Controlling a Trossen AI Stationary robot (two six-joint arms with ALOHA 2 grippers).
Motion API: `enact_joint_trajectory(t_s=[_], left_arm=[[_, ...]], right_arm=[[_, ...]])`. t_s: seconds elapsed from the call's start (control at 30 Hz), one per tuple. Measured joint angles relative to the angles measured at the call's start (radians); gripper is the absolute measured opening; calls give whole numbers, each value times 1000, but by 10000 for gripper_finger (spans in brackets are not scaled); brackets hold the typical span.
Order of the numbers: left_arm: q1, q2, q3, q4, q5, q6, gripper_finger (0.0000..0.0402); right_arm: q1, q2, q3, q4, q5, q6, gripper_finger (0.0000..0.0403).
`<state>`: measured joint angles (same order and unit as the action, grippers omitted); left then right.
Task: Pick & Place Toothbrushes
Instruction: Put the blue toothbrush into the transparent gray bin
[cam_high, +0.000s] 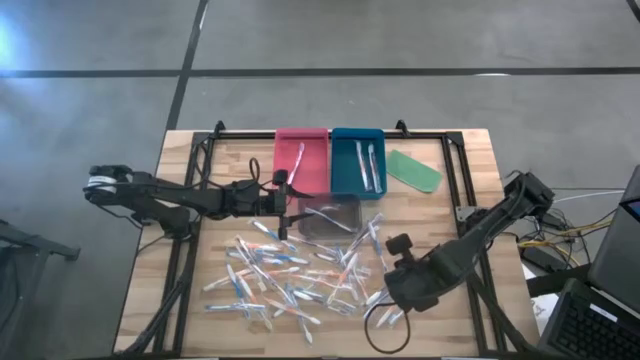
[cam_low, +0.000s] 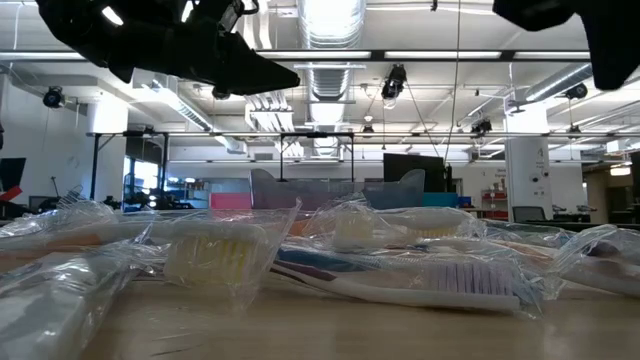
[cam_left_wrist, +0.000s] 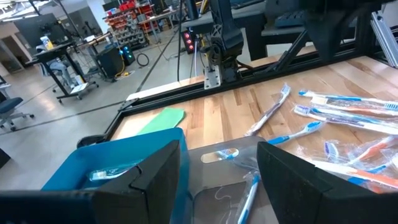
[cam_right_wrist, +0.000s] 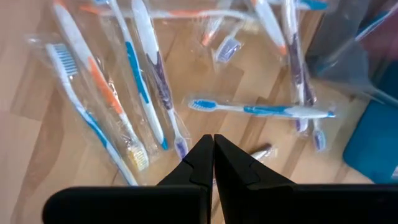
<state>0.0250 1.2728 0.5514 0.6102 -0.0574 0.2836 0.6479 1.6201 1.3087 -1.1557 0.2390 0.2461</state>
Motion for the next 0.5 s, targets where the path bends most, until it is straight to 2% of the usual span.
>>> enact_joint_trajectory(t_s=[0.27, 0.5], left_arm=[[0, 0, 0, 0, 0, -6, 218], [0, 0, 0, 0, 0, -8, 218]], right_arm=[[0, 84, 0, 5, -1, 78, 13], [0, 113, -3, 29, -1, 117, 55]])
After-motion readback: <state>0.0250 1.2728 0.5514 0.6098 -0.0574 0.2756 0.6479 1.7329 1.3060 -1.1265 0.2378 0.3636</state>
